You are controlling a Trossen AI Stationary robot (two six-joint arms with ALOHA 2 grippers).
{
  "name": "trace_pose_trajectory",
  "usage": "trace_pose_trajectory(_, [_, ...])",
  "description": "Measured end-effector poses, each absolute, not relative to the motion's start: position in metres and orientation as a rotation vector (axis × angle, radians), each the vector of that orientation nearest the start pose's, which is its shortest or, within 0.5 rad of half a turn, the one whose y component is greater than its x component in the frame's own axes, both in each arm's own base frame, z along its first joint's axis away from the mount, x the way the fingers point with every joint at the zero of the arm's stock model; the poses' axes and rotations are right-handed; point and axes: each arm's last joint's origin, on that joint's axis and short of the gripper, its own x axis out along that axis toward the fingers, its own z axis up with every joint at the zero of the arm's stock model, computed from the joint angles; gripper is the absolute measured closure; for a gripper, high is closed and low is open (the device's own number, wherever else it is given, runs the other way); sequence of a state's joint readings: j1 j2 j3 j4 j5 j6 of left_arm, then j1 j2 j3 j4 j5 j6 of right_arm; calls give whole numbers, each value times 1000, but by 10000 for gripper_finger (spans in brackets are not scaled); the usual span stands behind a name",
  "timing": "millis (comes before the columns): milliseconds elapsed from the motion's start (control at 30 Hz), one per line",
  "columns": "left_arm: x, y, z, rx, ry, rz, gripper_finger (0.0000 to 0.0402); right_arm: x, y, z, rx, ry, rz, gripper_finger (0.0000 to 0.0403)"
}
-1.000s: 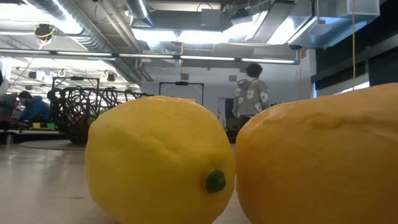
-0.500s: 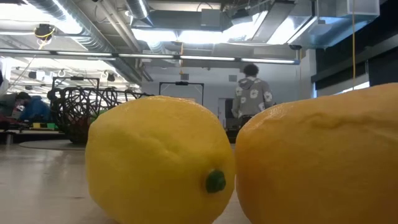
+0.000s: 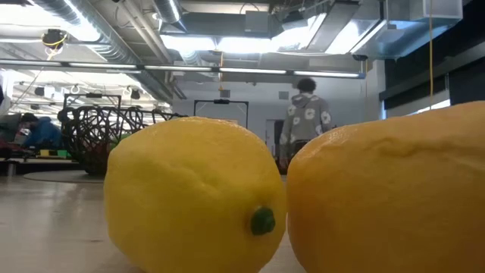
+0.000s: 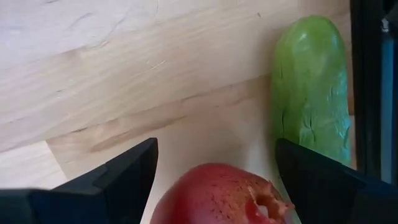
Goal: Build produce basket
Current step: Put the red pomegranate into the black wire basket
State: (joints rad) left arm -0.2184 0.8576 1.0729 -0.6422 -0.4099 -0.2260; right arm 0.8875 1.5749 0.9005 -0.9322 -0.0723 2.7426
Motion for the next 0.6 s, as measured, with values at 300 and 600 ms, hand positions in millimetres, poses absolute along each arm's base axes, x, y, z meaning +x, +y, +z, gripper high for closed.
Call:
trace_pose_trajectory(300, [158, -23, 375, -90, 382, 233, 309, 155, 194, 165, 1399, 1124, -1461, 93])
trace_pose_trajectory(600, [158, -23, 375, -90, 382, 233, 309, 159, 192, 165, 1378, 1070, -1387, 180])
